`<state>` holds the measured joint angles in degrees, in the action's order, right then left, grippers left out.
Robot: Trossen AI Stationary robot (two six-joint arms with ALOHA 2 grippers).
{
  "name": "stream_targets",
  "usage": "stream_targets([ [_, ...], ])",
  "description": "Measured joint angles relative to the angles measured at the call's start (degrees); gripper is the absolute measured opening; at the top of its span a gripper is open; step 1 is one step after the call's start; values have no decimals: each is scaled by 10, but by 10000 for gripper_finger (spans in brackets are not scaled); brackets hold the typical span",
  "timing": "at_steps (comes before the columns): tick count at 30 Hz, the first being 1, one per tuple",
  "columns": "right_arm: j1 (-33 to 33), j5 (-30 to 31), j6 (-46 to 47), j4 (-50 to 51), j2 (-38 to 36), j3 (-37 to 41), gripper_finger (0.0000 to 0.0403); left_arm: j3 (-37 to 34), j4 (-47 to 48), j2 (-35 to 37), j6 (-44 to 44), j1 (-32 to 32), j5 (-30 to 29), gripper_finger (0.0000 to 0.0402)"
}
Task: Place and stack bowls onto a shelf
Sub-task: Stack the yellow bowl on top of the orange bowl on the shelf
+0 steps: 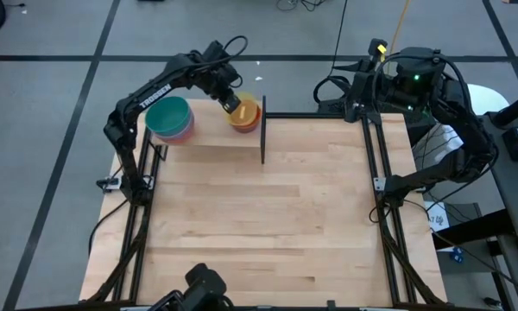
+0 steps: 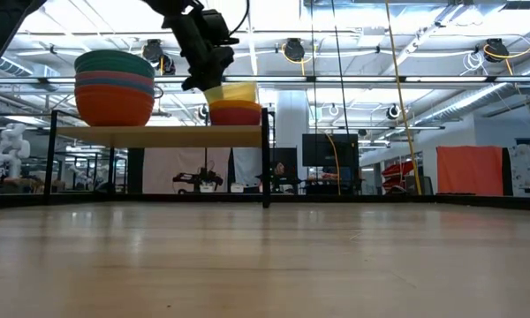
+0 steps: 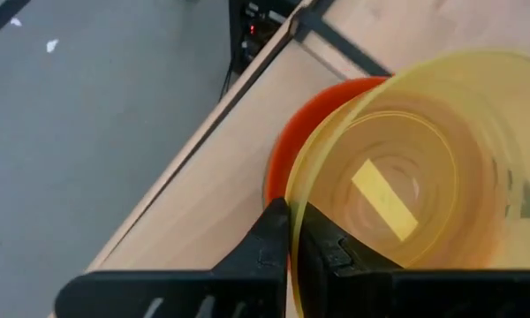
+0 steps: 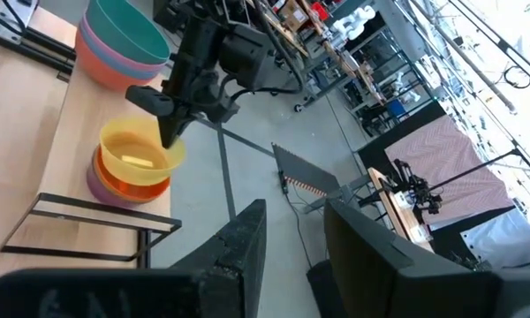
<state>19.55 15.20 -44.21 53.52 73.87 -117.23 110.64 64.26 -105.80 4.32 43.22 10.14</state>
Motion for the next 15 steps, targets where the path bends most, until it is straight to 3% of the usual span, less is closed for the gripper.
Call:
stream_targets([
  [15,0,0,6,0,0,0,111,-3,-14,0,2,-2,-3,42],
])
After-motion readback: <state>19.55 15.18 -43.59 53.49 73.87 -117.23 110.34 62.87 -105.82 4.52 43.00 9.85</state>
